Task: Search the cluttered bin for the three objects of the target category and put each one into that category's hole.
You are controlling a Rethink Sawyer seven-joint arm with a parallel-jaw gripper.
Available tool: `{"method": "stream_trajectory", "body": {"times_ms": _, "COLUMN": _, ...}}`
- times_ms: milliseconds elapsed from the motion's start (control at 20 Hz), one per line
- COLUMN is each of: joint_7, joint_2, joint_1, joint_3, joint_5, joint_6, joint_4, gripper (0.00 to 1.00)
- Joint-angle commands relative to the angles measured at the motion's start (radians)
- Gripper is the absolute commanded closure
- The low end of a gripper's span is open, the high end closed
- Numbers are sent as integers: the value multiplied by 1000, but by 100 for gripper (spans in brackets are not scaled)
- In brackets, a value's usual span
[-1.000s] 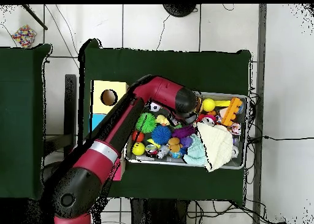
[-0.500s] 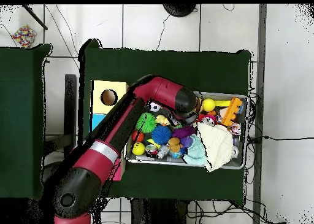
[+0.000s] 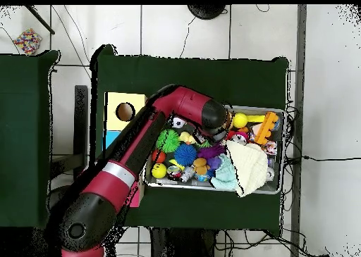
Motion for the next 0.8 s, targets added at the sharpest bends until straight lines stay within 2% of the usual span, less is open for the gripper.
{"method": "stream_trajectory", "body": {"times_ms": 50, "joint_7": -54, "joint_2": 19, "joint_1": -29, "joint_3": 124, "joint_5": 55, "joint_6": 29, "joint_4": -34, "gripper": 100}}
{"method": "stream_trajectory", "body": {"times_ms": 450, "joint_7": -29, "joint_2": 19, "joint_1": -30, "joint_3": 116, "joint_5": 62, "joint_6": 55, "joint_4": -51, "gripper": 100}}
{"method": "stream_trajectory", "body": {"times_ms": 700, "joint_7": -94, "joint_2": -52, "joint_1": -19, "joint_3": 115, "joint_5": 70, "joint_6": 38, "joint_4": 20, "gripper": 100}}
{"method": "stream_trajectory", "body": {"times_ms": 800, "joint_7": -122, "joint_2": -108, "joint_1": 1, "joint_3": 102, "joint_5": 71, "joint_6": 29, "joint_4": 80, "gripper": 100}}
